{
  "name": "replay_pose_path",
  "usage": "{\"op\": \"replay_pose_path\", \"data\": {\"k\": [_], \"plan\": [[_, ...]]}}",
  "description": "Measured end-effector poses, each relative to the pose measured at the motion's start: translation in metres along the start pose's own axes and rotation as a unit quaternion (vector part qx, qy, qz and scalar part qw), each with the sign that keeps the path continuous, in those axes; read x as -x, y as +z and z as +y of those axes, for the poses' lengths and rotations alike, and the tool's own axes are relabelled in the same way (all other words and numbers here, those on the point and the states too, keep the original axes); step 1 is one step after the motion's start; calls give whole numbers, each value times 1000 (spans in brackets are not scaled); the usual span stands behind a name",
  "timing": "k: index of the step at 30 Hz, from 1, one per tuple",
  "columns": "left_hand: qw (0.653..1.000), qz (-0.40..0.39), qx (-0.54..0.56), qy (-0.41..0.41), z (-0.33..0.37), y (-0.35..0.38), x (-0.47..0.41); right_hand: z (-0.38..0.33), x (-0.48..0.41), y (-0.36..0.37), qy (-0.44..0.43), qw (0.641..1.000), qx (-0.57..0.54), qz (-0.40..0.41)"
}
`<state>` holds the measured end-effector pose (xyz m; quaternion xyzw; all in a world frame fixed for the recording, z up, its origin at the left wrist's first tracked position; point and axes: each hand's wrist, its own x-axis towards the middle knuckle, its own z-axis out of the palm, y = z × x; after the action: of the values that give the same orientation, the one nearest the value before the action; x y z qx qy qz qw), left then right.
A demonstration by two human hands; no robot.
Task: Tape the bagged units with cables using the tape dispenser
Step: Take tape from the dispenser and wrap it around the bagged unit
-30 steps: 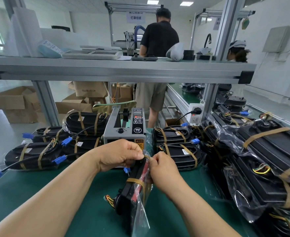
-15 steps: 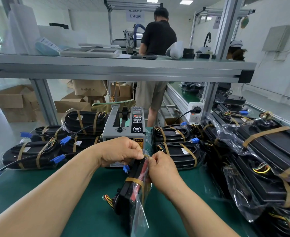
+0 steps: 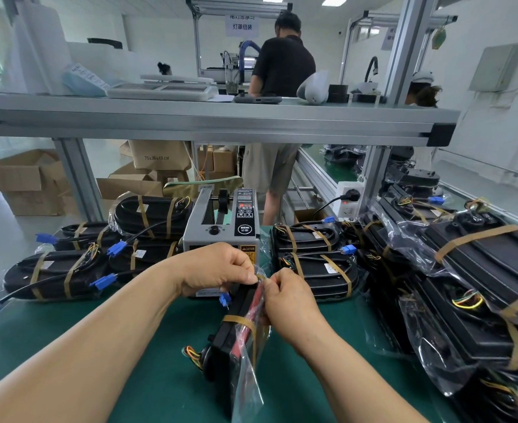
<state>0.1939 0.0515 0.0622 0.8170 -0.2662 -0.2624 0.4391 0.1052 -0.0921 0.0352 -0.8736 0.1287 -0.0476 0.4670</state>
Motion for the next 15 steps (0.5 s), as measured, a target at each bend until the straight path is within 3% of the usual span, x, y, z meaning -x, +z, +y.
{"op": "replay_pose_path", "data": {"k": [15], "plan": [[999, -23, 34, -4, -4, -5, -2, 0, 0, 1, 3, 1000, -17, -8]]}}
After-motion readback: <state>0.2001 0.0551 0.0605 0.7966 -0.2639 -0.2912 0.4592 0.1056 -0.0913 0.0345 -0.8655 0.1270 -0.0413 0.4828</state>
